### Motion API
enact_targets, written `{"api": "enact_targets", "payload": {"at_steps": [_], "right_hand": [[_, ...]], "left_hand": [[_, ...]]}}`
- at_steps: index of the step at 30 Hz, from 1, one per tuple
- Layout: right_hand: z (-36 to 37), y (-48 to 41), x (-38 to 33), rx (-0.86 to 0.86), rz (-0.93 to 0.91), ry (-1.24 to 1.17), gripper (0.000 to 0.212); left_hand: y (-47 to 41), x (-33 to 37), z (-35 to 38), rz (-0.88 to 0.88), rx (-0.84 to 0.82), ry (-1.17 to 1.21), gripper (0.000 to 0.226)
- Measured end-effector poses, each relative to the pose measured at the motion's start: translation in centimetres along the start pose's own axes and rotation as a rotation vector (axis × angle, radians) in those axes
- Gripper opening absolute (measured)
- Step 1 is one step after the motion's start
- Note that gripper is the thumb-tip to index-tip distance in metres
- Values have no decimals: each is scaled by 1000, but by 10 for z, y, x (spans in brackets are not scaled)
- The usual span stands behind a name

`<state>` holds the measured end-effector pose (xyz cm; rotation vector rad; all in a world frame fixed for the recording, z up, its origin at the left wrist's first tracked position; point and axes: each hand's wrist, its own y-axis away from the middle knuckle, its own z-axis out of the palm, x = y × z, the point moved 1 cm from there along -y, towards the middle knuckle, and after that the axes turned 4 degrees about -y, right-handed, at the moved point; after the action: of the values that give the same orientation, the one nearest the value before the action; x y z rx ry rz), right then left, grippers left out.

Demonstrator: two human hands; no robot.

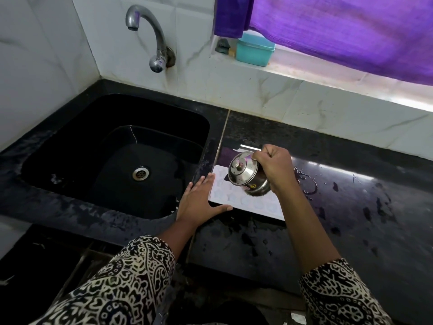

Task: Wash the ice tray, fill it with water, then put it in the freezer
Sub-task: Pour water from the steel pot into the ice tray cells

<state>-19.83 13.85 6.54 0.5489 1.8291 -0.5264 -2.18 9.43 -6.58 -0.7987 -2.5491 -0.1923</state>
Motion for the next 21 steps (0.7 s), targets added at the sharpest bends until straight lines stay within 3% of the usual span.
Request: {"api": "enact_targets", "payload": {"at_steps": [21], "right_hand": [[4, -6, 2, -7, 17, 14, 33]], "left_hand": [[-1, -2, 1, 12, 8, -29, 111]]}}
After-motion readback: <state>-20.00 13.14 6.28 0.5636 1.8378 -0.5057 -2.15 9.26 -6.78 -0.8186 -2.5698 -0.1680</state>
